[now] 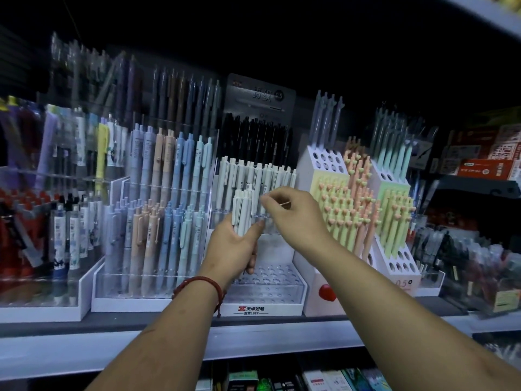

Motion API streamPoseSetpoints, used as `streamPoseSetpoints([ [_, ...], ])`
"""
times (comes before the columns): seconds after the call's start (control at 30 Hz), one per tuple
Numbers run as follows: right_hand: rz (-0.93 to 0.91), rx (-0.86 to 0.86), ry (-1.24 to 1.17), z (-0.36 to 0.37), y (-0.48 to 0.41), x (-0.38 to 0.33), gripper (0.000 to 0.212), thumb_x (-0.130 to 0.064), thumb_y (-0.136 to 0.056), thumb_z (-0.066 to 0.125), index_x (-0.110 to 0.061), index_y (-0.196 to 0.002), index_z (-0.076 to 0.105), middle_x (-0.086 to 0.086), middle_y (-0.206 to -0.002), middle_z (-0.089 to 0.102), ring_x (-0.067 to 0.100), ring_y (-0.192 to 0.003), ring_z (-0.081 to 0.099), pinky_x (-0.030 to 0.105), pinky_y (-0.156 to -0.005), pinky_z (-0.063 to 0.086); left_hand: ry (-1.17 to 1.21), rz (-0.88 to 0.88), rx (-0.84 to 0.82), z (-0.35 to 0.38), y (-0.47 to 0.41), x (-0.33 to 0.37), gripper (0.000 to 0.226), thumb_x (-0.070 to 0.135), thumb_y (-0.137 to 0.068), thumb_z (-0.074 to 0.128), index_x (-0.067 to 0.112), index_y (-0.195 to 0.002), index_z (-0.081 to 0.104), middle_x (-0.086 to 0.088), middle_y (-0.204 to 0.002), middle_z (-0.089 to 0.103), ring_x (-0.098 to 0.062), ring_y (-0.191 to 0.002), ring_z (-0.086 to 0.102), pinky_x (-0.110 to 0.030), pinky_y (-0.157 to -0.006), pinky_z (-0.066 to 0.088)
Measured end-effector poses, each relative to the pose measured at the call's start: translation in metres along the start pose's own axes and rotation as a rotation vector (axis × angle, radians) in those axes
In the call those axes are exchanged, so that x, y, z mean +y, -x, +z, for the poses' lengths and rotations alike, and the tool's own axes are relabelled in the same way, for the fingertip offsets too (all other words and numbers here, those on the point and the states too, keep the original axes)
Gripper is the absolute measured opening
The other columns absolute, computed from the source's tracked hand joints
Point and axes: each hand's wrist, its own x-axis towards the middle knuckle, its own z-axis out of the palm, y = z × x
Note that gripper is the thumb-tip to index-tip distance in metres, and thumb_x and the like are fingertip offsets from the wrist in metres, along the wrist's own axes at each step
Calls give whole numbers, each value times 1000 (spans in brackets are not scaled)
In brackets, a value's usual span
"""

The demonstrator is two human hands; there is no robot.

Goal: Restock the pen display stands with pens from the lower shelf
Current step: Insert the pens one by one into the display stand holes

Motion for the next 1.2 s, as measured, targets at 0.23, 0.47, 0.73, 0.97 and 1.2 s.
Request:
streamPoseSetpoints([
  [0.23, 184, -185, -254, -3, -2, -5, 6, -8, -92, 74, -6, -97, 75, -1, -82, 69, 5, -68, 60, 9, -53, 43, -35, 49, -82, -2, 3, 1, 27, 33, -101, 64, 7, -97, 58, -11, -53, 58, -27, -42, 55, -34, -45, 48],
  [0.47, 211, 136, -255, -15, -18, -15, 13, -8, -90, 68, -7, -78, 73, 6, -72, 71, 14, -63, 65, 31, -62, 55, -96, 41, -88, -3, 4, 0, 50, 45, -96, 68, 1, -114, 56, -7, -51, 62, -20, -39, 56, -30, -41, 45],
  [0.73, 78, 348, 50, -30, -57, 6, 20, 2, -88, 53, 18, -81, 62, 37, -77, 65, 49, -74, 68, 53, -89, 59, -59, -5, -31, -2, -6, -12, 63, 38, -99, 66, -1, -142, 41, -10, -56, 55, -19, -40, 50, -31, -46, 47],
  [0.97, 106, 215, 282, -13, -64, 17, 21, 3, -85, 49, 14, -73, 62, 35, -75, 67, 46, -72, 71, 58, -61, 60, 26, -16, -49, -1, -10, -16, 57, 37, -99, 66, 0, -136, 43, -8, -57, 51, -20, -41, 45, -36, -50, 46],
  [1.2, 146, 108, 433, -8, -70, 11, 21, 4, -88, 51, 9, -76, 67, 20, -81, 70, 34, -71, 73, 47, -67, 64, 16, -20, -45, -1, -10, -16, 61, 39, -98, 67, 0, -139, 43, -4, -52, 50, -20, -39, 45, -37, -49, 48],
])
